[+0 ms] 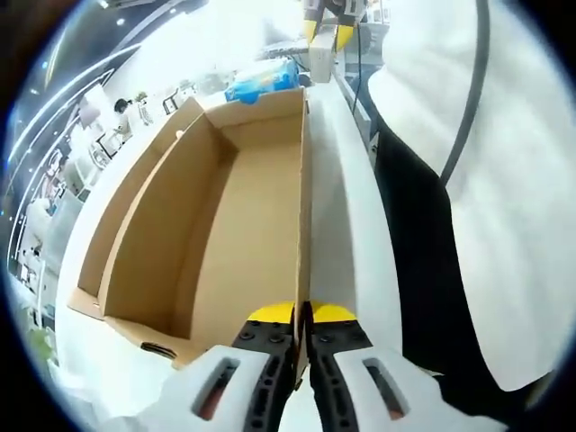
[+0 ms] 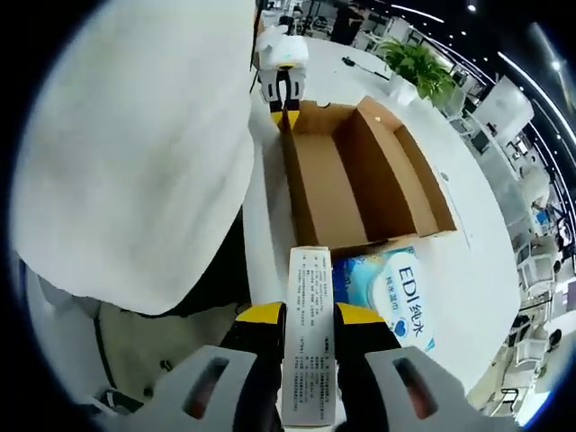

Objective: Operate the shoe box by opening the lid, removing the specified soft item, and placing it in the target area until the item is outside and the box remains undamaged.

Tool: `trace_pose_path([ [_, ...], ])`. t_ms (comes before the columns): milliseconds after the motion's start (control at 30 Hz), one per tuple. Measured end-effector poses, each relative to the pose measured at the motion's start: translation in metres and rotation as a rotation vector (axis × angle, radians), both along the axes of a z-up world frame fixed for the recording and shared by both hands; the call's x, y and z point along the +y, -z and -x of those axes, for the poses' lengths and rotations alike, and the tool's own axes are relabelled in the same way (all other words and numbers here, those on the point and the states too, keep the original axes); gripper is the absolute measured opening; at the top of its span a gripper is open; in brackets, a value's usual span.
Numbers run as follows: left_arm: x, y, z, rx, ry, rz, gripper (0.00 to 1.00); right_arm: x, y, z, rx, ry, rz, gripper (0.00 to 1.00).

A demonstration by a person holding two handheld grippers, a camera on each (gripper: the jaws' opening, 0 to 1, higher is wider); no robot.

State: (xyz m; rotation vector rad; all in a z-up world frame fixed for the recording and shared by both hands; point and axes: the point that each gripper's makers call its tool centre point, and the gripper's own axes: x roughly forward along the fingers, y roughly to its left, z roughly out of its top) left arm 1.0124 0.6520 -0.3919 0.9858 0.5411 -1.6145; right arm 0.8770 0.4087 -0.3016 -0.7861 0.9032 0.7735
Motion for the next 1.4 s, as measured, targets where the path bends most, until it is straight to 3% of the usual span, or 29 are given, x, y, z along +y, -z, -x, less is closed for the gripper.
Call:
trace_pose_path([
  [400,0.000,0.001,-0.001,-0.009,-0.005,-0.005,0.03,0.004,0.024,0.004,0.042,-0.066,0.043,0.19],
  [733,0.002,0.002,-0.001,-0.011,-0.003,-0.009,0.03,0.005,0.023,0.002,0.024,-0.070,0.043,0.19],
  [867,0.001,0.001,0.000,-0.012,-0.001,-0.008,0.03,0.006,0.031,0.008,0.048,-0.083,0.045,0.19],
  [900,0.000,0.000,0.000,-0.014,-0.002,-0.007,0.03,0.006,0.039,0.015,0.091,-0.072,0.028,0.19],
  [967,-0.001,-0.001,0.000,-0.017,-0.001,-0.005,0.04,0.005,0.044,0.016,0.085,-0.076,0.050,0.19],
  [1400,0.000,0.000,-0.001,-0.035,-0.003,0.003,0.04,0.005,0.040,0.013,0.098,-0.091,0.043,0.19],
])
